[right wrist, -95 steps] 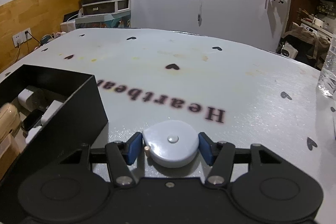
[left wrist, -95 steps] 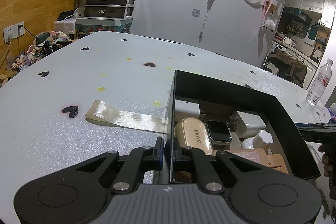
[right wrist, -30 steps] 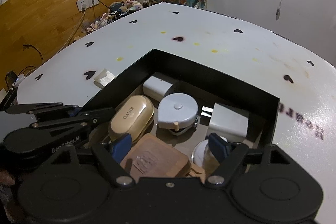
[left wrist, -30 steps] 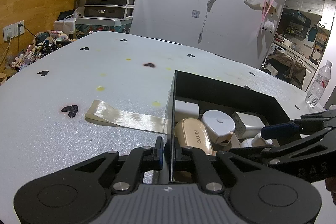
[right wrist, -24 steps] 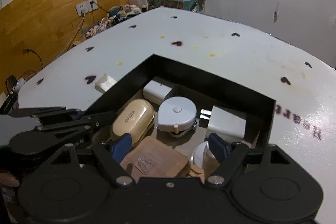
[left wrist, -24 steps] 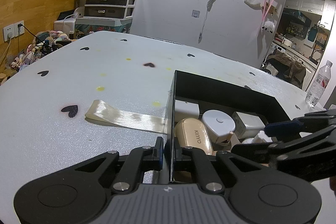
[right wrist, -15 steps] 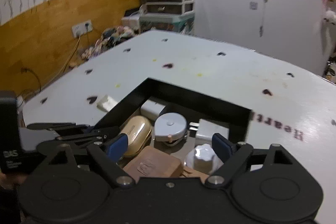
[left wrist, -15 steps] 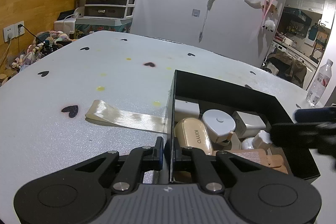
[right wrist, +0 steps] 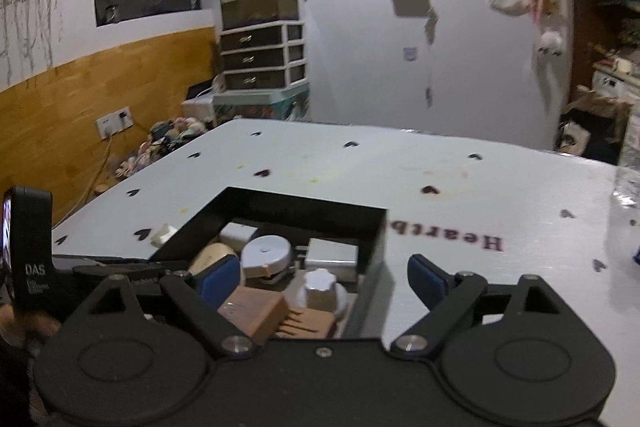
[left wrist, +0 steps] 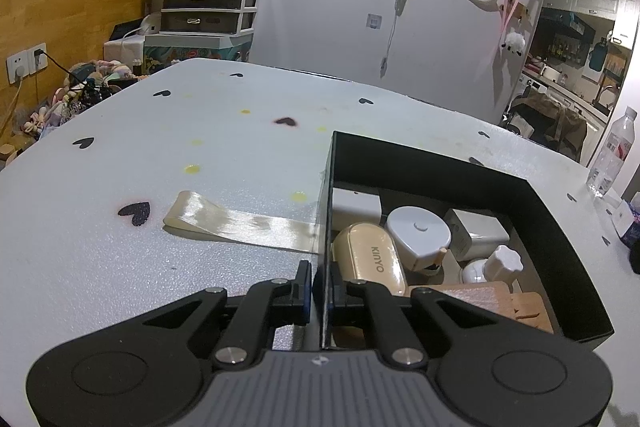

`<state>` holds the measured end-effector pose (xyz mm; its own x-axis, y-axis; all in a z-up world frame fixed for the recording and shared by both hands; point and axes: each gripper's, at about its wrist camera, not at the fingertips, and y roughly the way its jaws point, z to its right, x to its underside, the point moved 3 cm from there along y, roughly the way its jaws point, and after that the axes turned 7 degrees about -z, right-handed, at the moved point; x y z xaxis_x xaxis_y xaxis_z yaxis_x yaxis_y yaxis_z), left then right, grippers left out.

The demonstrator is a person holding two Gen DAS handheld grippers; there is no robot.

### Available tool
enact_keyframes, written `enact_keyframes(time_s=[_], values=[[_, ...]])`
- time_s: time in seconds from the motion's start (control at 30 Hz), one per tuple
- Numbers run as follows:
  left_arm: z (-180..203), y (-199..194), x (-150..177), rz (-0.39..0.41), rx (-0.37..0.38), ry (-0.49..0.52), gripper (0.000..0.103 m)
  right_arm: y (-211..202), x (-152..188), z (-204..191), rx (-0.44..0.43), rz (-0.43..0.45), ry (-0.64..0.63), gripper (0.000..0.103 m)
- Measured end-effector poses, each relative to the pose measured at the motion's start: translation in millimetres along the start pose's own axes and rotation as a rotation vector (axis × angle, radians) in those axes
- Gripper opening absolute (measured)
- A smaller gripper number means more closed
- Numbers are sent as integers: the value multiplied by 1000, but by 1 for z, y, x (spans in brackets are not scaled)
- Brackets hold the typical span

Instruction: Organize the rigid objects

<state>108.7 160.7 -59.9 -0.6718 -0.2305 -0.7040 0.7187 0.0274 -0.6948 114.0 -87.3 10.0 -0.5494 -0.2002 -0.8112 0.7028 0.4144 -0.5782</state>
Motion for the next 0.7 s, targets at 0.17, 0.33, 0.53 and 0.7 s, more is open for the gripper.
enact_keyframes(time_s=[0.17, 0.33, 0.53, 0.7], values=[[0, 0, 0, -1, -5, 5, 7, -9, 11, 0, 35, 37, -11, 94], [1, -1, 0, -2, -6, 5, 7, -11, 25, -5, 46, 37, -21, 98], [1, -1, 0, -2, -9, 8, 7, -6, 42, -8, 49, -10, -18, 100], [1, -1, 0, -3, -11, 9, 7, -5, 45, -5, 55, -13, -5, 101]])
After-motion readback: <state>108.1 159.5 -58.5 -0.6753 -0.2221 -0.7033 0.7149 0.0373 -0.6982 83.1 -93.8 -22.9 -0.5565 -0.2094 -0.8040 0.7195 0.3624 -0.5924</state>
